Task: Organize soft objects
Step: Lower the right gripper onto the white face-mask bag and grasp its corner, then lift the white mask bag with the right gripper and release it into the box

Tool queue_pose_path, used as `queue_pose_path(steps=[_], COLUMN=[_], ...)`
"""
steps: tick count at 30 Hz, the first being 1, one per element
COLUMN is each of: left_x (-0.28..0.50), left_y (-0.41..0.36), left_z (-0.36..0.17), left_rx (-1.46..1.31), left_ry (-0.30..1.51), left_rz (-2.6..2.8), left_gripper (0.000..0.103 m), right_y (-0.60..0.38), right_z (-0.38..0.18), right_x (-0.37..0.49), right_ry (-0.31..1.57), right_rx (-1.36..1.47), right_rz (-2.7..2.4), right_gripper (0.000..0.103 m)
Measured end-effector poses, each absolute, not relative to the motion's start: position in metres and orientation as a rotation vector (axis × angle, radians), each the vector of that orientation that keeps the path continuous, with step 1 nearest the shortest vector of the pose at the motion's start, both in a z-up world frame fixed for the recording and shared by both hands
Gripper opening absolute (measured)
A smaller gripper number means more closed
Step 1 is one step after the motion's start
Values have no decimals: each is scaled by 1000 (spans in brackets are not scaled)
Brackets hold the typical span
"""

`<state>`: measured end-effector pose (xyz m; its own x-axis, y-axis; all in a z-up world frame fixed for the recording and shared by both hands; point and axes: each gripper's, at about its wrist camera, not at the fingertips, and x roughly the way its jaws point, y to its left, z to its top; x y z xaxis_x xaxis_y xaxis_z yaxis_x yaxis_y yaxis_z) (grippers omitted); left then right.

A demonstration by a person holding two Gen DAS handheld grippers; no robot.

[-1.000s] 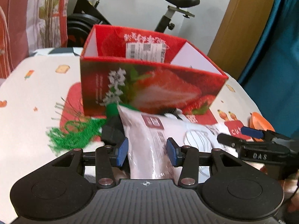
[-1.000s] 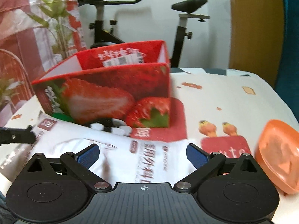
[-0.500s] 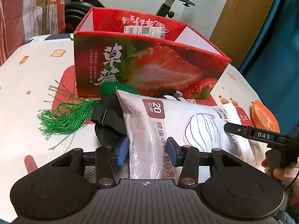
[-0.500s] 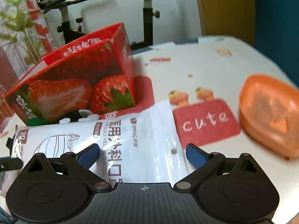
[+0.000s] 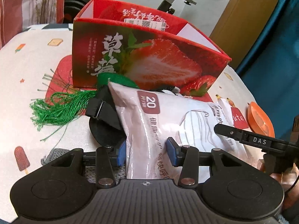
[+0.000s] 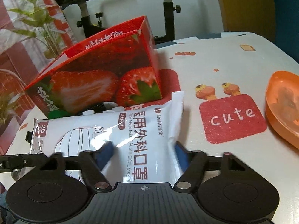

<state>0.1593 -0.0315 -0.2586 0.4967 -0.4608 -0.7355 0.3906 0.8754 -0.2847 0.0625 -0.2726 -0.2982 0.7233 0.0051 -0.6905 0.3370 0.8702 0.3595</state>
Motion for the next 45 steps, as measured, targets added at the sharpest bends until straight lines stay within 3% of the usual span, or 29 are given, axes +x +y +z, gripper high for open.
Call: queue_pose_path(steps=[3, 5, 7, 10, 25, 32, 38, 45], left_x=[159, 158, 158, 156, 146, 192, 252, 298], left_y=[-30, -28, -27, -26, -8, -17, -37, -43], left_z=[-257, -256, -255, -252, -185, -143, -137, -161], left_rx=[-80, -85, -85, -82, -116, -119, -109, -133], left_ry=[906, 904, 898, 889, 684, 551, 505, 620], left_rz=[-516, -509, -504, -499, -514, -490, -460, -459], left_gripper=[46, 46, 46, 46, 46, 46, 46, 46], right_y=[-275, -279, -283, -283, -271, -281, -300, -312], right_z=[-297, -297, -296, -290, -202, -153, -151, -181], right_x=[62, 60, 57, 52, 49, 97, 157, 194], right_ry=[750, 745, 740, 715, 485, 378, 358, 394], right_rx=[494, 510, 515, 507, 368, 226, 141, 95], right_rz=[-179, -185, -197, -191, -131, -133, -181, -209], right_gripper=[48, 30, 19, 12, 10, 10, 10, 10])
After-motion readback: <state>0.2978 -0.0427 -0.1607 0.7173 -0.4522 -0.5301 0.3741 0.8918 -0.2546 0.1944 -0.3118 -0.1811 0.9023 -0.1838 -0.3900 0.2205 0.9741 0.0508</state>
